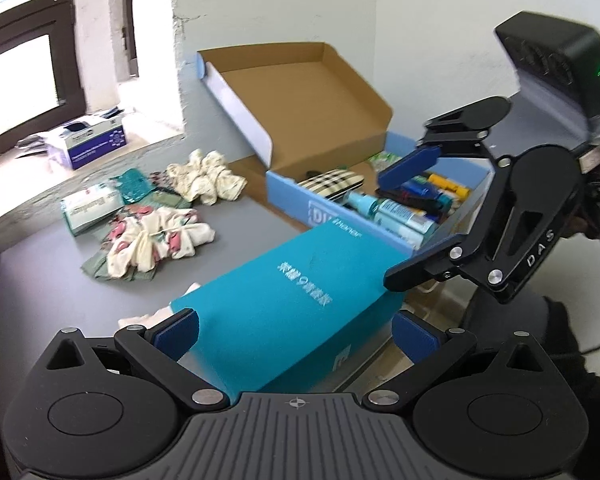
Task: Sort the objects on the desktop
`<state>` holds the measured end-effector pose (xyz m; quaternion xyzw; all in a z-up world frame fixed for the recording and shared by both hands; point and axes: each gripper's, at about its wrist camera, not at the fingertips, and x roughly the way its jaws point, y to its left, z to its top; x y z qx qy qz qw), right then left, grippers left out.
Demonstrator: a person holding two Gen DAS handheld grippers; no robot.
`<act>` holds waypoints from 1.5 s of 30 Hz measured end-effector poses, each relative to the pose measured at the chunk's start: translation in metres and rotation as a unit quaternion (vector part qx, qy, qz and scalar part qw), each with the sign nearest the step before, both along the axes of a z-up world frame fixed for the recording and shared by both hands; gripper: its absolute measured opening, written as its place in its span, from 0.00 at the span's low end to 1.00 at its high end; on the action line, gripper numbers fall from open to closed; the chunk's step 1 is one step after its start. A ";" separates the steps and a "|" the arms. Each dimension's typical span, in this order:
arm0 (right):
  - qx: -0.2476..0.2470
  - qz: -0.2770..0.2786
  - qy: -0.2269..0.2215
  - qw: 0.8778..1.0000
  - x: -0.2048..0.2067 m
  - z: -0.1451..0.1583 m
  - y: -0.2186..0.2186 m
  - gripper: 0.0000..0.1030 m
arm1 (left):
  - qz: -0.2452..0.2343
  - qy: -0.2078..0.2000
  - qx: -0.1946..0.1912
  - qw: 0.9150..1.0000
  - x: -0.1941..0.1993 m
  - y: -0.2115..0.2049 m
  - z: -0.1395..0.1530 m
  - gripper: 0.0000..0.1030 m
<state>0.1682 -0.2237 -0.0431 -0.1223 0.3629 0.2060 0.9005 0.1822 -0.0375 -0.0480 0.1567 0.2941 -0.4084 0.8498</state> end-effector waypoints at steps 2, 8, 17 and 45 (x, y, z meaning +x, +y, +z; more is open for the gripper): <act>0.000 -0.015 -0.002 1.000 -0.003 -0.001 0.002 0.97 | 0.009 -0.001 0.002 1.000 -0.004 -0.001 0.001 1.00; -0.003 -0.047 -0.016 0.999 -0.019 0.000 0.005 1.00 | 0.037 0.004 -0.009 0.999 -0.017 0.003 0.007 1.00; -0.003 -0.124 -0.053 0.991 -0.048 0.004 0.013 1.00 | 0.139 0.029 -0.026 0.989 -0.031 0.009 0.012 1.00; 0.043 -0.275 -0.179 0.944 -0.136 -0.020 0.051 1.00 | 0.371 -0.097 -0.146 0.912 -0.131 0.046 0.011 1.00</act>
